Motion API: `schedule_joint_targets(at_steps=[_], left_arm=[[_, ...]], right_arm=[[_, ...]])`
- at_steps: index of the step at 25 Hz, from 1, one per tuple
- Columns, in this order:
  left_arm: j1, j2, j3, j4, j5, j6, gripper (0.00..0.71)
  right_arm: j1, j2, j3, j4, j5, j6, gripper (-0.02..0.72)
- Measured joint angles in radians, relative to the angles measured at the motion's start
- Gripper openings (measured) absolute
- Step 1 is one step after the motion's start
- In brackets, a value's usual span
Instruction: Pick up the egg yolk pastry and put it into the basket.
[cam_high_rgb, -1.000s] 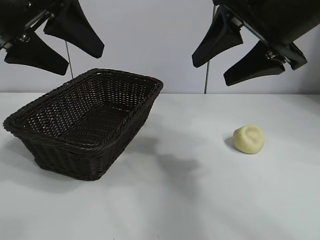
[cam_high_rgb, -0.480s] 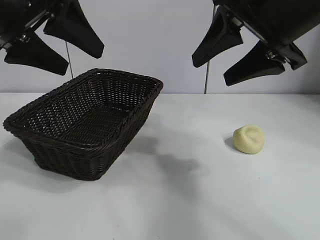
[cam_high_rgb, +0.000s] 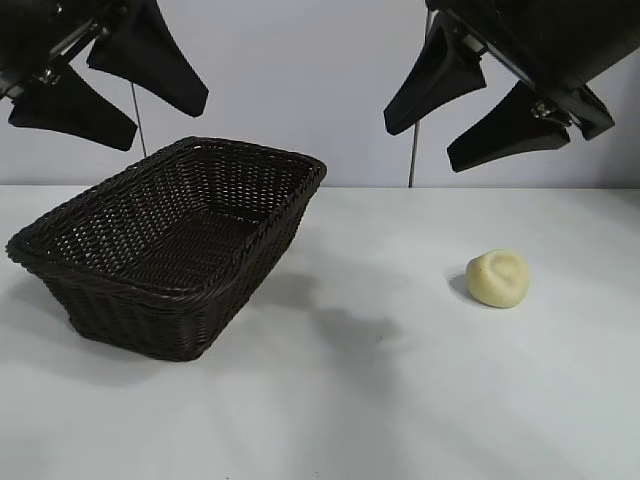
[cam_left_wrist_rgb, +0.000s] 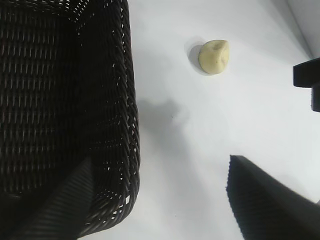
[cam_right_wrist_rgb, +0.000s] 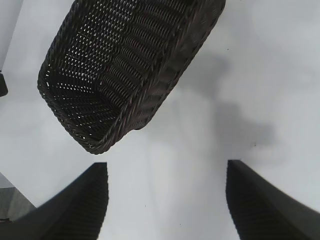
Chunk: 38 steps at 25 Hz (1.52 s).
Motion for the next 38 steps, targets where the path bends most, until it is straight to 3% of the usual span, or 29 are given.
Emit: schedule_joint_targets(at_steps=[6, 12, 22, 27, 31, 34, 38], left_arm=[[0.000, 0.000, 0.000, 0.000, 0.026, -0.091, 0.540], [0.001, 0.000, 0.000, 0.038, 0.048, -0.500, 0.540], [-0.001, 0.000, 0.000, 0.487, 0.174, -1.189, 0.540], [-0.072, 0.000, 0.000, 0.575, 0.153, -1.424, 0.540], [-0.136, 0.000, 0.000, 0.729, 0.133, -1.683, 0.540], [-0.156, 0.000, 0.000, 0.824, 0.133, -1.810, 0.540], [-0.160, 0.000, 0.000, 0.851, 0.108, -1.865, 0.540]], right_arm=[[0.000, 0.000, 0.000, 0.000, 0.000, 0.000, 0.486], [0.000, 0.000, 0.000, 0.000, 0.000, 0.000, 0.486], [0.000, 0.000, 0.000, 0.000, 0.000, 0.000, 0.486], [0.000, 0.000, 0.000, 0.000, 0.000, 0.000, 0.486], [0.000, 0.000, 0.000, 0.000, 0.000, 0.000, 0.486], [0.000, 0.000, 0.000, 0.000, 0.000, 0.000, 0.486], [0.000, 0.000, 0.000, 0.000, 0.000, 0.000, 0.486]])
